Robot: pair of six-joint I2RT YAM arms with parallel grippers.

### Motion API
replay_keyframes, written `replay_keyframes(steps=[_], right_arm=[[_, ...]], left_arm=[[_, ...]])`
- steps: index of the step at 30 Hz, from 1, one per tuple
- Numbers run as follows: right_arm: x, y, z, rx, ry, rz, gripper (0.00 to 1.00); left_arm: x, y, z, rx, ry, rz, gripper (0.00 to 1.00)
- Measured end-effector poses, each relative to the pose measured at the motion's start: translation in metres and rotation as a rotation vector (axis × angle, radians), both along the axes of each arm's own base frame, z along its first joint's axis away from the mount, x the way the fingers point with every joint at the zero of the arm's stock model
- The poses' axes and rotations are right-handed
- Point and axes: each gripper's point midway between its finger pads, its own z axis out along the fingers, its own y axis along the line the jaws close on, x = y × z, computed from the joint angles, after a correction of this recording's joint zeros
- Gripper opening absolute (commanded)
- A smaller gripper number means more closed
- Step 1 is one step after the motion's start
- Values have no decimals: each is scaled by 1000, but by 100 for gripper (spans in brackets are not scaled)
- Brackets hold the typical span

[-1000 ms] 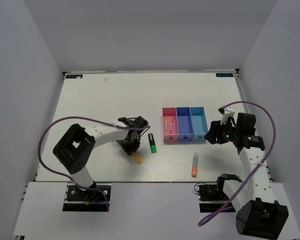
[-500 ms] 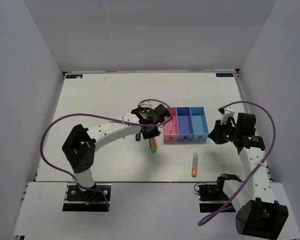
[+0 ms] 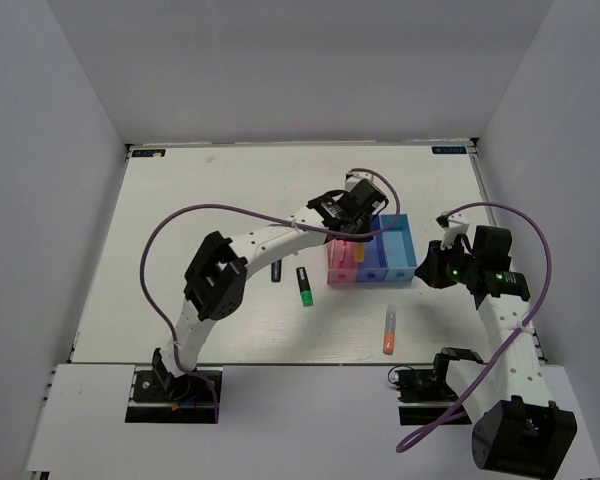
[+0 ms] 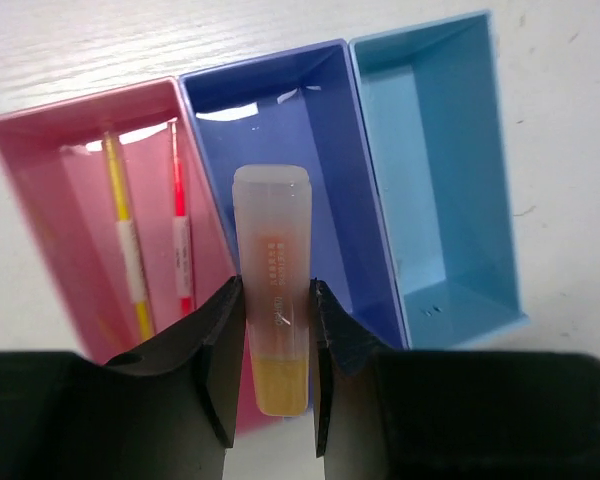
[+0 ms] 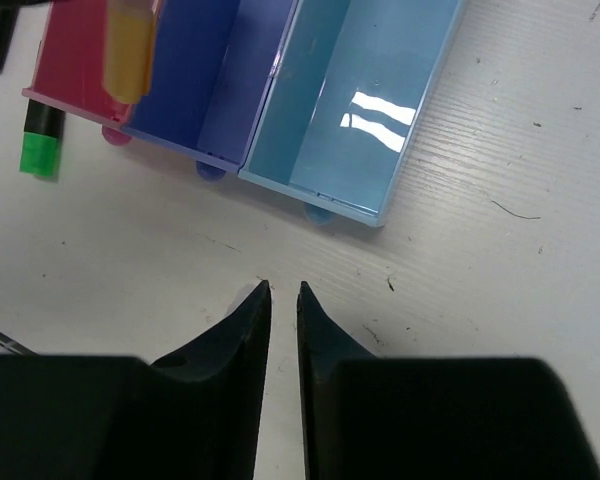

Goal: Sort the stationery into containers
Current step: Place the pen in the storage box.

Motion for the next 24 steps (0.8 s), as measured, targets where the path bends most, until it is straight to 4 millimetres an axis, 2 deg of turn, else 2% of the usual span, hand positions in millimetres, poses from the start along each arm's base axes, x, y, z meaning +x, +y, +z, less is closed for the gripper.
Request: replay_keyframes(steps=[2, 4, 8, 11, 13, 14, 15, 17, 18, 21, 23, 24], right_arm=[[0, 0, 0, 1, 0, 0, 24], [0, 0, 0, 0, 0, 0, 29], [0, 0, 0, 1, 1, -1, 37], [0, 0, 0, 0, 0, 0, 38], [0, 0, 0, 0, 0, 0, 38], [0, 0, 0, 0, 0, 0, 41], [0, 0, 0, 0, 0, 0, 46], [0, 0, 0, 2, 2, -2, 55], [0, 0, 0, 1, 1, -1, 60], [0, 0, 0, 0, 0, 0, 62], [0, 0, 0, 0, 0, 1, 56], [0, 0, 0, 2, 0, 3, 50]], left_arm=[[3, -5, -17, 15, 10, -19, 3], [5, -9, -24, 11, 13, -31, 4], [11, -16, -15, -31, -3, -34, 7], [13, -21, -11, -56, -11, -34, 7], [13, -22, -10, -65, -5, -31, 11], [13, -22, -10, -70, -4, -30, 14], [14, -23, -9, -77, -4, -28, 21], [15, -24, -8, -86, -5, -25, 29], [15, -25, -8, -90, -4, -24, 38], [15, -26, -7, -99, -2, -19, 48], [15, -27, -7, -103, 1, -19, 48], [14, -27, -7, -105, 1, -19, 51]])
